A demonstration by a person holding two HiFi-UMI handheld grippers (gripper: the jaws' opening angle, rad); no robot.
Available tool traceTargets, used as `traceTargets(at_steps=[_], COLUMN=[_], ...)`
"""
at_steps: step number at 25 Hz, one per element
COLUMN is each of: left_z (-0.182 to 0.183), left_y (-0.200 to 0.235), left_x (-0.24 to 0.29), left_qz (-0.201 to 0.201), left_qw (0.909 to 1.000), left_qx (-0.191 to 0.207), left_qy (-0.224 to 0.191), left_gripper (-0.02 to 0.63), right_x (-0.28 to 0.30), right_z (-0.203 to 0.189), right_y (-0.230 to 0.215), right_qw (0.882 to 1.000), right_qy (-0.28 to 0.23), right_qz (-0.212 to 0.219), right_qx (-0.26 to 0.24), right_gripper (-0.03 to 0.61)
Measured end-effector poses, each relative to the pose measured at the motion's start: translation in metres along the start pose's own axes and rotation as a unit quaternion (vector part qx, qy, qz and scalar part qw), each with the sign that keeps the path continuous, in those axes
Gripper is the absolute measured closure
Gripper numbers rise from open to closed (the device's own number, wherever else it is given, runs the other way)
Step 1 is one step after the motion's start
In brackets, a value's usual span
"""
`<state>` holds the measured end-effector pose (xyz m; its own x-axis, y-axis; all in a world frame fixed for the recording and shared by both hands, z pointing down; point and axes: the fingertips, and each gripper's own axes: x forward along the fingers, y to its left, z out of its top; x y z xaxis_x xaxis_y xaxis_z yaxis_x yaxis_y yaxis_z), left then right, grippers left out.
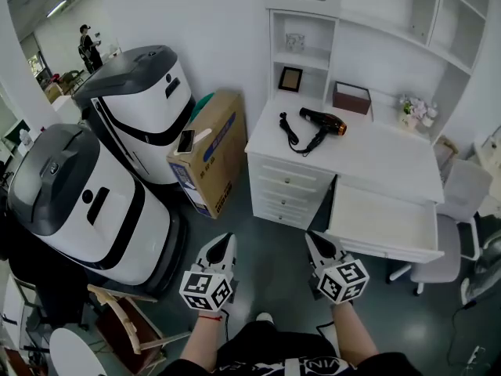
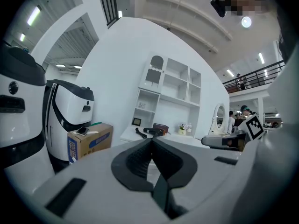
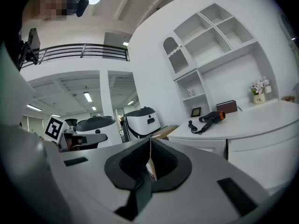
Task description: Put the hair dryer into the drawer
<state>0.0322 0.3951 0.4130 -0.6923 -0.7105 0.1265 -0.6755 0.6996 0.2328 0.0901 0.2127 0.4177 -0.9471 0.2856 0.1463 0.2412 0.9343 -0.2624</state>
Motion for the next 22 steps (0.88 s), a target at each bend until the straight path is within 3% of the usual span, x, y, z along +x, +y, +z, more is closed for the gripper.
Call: traceTargets(at_steps=[4,13,22], left_z=[0.006,0.014,0.023], left_y=[0.026,0.047,0.089], left_x=[0.026,0.083,0.162], left_qz=[-0.004,-0.032,-0.037], left_qw=[1.0000,0.9994,0.9988], left_qx=[-0.005,-0.008,0.002], left_qy=[0.004,0.010,0.032], left_gripper=[0.609,0.608,0.608], right_x=[0.034,0.090,0.170], right_z=[0.010,0.026,0.030], right_y=[-0.008,-0.034,-0.091], right_qw=[0.999,0.999,0.997], right_qy=[-0.014,-0.014,-0.017], right_qz=[-0.004,-0.014,-0.035], right_qx=[0.028,0.033,0.072], right_gripper=[0.574,0.574,0.574])
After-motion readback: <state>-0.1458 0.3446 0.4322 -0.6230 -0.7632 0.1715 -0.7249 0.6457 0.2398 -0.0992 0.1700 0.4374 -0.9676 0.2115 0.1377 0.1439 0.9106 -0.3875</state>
